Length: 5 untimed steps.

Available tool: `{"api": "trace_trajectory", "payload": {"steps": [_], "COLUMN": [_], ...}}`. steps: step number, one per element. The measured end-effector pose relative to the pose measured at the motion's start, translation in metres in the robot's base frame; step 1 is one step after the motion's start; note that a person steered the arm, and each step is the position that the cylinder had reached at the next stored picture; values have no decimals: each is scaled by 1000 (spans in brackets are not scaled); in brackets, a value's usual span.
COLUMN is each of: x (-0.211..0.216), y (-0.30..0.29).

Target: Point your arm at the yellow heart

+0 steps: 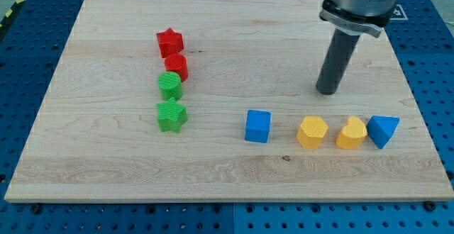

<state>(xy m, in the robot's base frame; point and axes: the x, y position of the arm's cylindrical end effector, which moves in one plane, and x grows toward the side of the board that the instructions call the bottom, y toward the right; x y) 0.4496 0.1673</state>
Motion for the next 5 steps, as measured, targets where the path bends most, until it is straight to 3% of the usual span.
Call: {"api": "trace_trajectory", "payload": {"steps": [2,3,5], "x": [25,72,104], "y": [91,108,108]}}
